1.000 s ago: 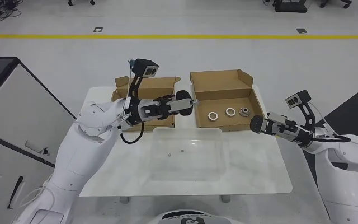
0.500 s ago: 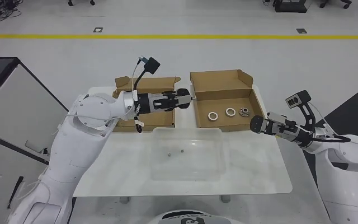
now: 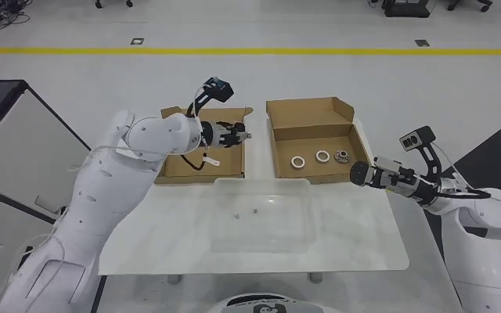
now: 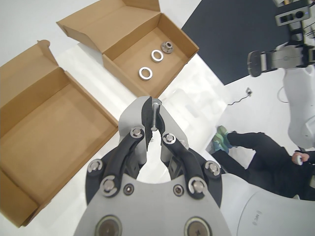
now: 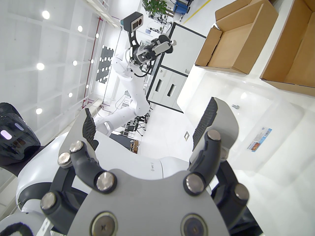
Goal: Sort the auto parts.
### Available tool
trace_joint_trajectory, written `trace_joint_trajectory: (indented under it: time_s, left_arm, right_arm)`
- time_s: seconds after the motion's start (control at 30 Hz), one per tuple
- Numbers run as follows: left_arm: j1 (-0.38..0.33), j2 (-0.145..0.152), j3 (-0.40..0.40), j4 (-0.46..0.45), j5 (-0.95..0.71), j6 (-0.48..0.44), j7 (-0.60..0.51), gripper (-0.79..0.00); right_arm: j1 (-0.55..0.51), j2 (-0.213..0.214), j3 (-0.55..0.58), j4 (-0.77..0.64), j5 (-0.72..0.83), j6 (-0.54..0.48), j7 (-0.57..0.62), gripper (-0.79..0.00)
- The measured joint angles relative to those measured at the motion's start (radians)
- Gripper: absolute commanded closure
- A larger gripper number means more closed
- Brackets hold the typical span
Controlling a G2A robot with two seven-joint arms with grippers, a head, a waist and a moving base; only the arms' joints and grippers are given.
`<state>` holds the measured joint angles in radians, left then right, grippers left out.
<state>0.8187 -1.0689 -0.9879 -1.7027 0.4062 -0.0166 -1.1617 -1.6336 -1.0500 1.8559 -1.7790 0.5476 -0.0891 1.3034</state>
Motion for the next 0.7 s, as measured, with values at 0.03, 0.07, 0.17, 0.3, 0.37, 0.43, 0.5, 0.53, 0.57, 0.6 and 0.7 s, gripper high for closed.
trace_joint_trajectory:
  time_s: [0.03,0.07,0.17,0.3,0.37,0.43,0.5,0.53,0.57,0.6,0.7]
  left_arm:
    - [-0.02,-0.005,0.023,0.019,0.024,0.0,-0.007,0.0]
    - [-0.047,-0.012,0.056,0.046,0.056,0.003,-0.017,0.0]
    - [-0.111,-0.034,0.141,0.124,0.112,0.006,-0.026,0.0]
    - [-0.179,-0.07,0.248,0.244,0.172,0.006,-0.028,0.0]
    - [-0.209,-0.09,0.301,0.31,0.208,0.004,-0.019,0.0]
    - [-0.225,-0.108,0.338,0.363,0.218,0.007,-0.002,0.0]
    - [-0.241,-0.129,0.376,0.425,0.224,0.009,0.01,0.0]
    - [-0.248,-0.137,0.391,0.449,0.228,0.009,0.013,0.0]
    - [-0.256,-0.149,0.412,0.481,0.238,0.01,0.013,0.0]
    - [-0.262,-0.158,0.427,0.503,0.246,0.01,0.013,0.0]
    - [-0.276,-0.185,0.469,0.575,0.259,0.014,0.014,0.0]
  right_arm:
    - [0.0,0.0,0.0,0.0,0.0,0.0,0.0,-0.785]
    - [0.0,0.0,0.0,0.0,0.0,0.0,0.0,-0.785]
    - [0.0,0.0,0.0,0.0,0.0,0.0,0.0,-0.785]
    - [0.0,0.0,0.0,0.0,0.0,0.0,0.0,-0.785]
    - [0.0,0.0,0.0,0.0,0.0,0.0,0.0,-0.785]
    - [0.0,0.0,0.0,0.0,0.0,0.0,0.0,-0.785]
    - [0.0,0.0,0.0,0.0,0.0,0.0,0.0,-0.785]
    - [0.0,0.0,0.0,0.0,0.0,0.0,0.0,-0.785]
    - [0.0,0.0,0.0,0.0,0.0,0.0,0.0,-0.785]
    - [0.0,0.0,0.0,0.0,0.0,0.0,0.0,-0.785]
    - [0.0,0.0,0.0,0.0,0.0,0.0,0.0,-0.785]
